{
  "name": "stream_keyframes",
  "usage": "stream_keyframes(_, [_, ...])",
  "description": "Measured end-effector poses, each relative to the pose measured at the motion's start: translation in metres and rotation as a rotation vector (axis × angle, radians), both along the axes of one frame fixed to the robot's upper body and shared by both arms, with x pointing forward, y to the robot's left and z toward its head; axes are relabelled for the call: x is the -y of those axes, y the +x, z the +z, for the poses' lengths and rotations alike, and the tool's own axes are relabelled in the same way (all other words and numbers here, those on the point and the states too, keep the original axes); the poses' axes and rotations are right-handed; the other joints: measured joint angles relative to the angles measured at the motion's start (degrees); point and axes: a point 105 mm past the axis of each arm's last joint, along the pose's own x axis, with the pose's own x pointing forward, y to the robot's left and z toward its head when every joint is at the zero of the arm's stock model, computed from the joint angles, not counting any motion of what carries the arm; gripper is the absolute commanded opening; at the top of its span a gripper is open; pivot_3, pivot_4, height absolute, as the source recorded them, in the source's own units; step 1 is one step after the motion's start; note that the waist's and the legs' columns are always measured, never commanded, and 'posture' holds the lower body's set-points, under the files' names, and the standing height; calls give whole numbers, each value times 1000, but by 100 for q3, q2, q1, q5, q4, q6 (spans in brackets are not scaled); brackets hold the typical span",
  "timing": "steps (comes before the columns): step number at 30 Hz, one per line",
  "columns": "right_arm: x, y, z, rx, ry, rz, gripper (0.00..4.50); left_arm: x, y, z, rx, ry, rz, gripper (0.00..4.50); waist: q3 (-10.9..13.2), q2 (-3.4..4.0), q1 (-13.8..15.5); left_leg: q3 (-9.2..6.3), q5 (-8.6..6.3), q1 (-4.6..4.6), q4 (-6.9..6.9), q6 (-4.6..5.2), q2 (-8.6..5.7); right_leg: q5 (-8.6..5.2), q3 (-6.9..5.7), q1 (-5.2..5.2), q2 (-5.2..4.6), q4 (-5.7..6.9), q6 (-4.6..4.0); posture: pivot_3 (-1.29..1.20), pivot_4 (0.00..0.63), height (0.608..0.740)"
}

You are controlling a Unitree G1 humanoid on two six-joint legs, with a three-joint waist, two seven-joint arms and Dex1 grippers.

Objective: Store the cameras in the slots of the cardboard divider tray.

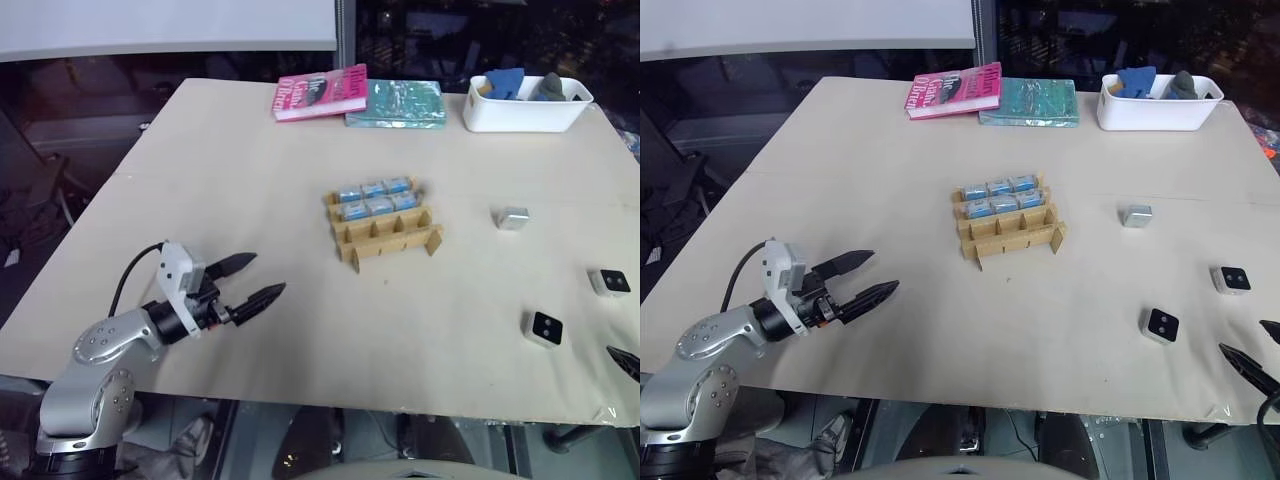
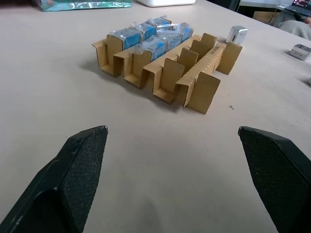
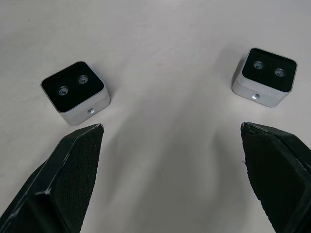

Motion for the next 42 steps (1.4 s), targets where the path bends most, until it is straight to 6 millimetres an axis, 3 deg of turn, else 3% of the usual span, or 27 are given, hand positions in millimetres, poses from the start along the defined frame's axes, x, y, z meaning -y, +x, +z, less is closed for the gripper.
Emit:
stream_keyframes(3, [-1,3,2,13,3,-8,4500,1,2,3,6,-13,-5,4481,0,0,8,0,0,-1,-1,0,0,0,-1,0,0,-1,0,0,150,740])
stream_keyframes(7, [-8,26,21,131,-23,-34,4500,9,12,26,74,-62,-46,4481,-5,12,-16,2,0,0,1,-1,-1,0,1,0,-2,0,0,0,150,740])
stream_keyframes(11, [-8,46,35,202,-58,-112,4500,13,16,37,84,-107,-68,4481,-4,11,-4,1,20,-10,-1,-11,-2,1,-5,-2,1,0,1,0,150,740])
stream_keyframes(21, [-49,87,72,239,-120,-29,4500,37,19,76,143,-169,-196,4481,-1,10,2,1,30,-11,2,4,-7,2,-9,1,6,2,4,0,150,740])
stream_keyframes(25, [-64,98,72,194,-120,44,4500,51,10,74,116,-173,-292,4481,2,6,6,2,31,-14,3,5,-8,12,-10,0,15,1,24,0,150,740])
stream_keyframes(31, [-68,86,58,70,-181,137,4500,59,-11,75,103,-131,-454,4481,3,4,23,1,30,-19,3,5,-8,11,-12,0,22,-8,26,0,150,740])
stream_keyframes(37, [-67,23,34,-120,-195,323,4500,70,-25,64,67,-97,-594,4481,4,2,20,-2,24,-19,6,15,-6,7,-12,15,29,-31,37,0,150,740])
stream_keyframes(42, [-62,19,31,-138,-262,338,4500,74,-22,64,74,-85,-633,4481,10,-10,-23,4,20,-4,6,22,-3,-2,1,18,33,-28,18,0,150,740])
